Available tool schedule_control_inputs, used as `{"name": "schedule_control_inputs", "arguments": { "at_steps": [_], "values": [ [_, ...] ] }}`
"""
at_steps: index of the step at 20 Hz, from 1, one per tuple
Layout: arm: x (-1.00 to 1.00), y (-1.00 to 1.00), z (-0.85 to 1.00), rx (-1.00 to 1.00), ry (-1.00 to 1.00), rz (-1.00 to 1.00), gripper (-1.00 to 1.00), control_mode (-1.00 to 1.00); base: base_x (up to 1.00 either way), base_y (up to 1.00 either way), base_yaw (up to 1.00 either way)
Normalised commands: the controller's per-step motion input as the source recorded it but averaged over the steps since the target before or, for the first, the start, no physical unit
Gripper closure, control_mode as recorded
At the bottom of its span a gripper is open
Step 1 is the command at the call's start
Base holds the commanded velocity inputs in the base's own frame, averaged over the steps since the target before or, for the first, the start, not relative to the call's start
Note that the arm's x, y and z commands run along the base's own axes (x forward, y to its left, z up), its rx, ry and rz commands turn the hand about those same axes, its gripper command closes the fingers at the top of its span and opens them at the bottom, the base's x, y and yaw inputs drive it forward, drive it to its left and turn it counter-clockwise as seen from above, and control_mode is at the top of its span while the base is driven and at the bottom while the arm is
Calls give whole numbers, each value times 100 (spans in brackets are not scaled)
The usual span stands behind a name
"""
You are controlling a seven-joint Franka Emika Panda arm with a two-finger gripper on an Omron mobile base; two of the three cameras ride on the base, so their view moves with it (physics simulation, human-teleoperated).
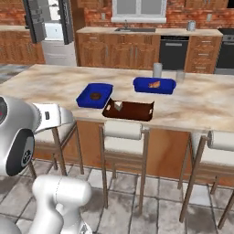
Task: Take the cakes from the fridge and place them on the empty tray on the dining counter.
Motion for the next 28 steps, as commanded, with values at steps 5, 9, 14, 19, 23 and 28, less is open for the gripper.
{"name": "schedule_control_inputs", "arguments": {
  "at_steps": [5,9,14,19,23,28],
  "values": [
    [0,0,0,0,0,0,-100,100,17,100,0],
    [0,0,0,0,0,0,-100,100,31,100,0],
    [0,0,0,0,0,0,-100,100,33,100,0],
    [0,0,0,0,0,0,-100,100,34,100,0],
    [0,0,0,0,0,0,-100,100,33,100,0],
    [0,0,0,0,0,0,-100,100,30,100,0]
  ]
}}
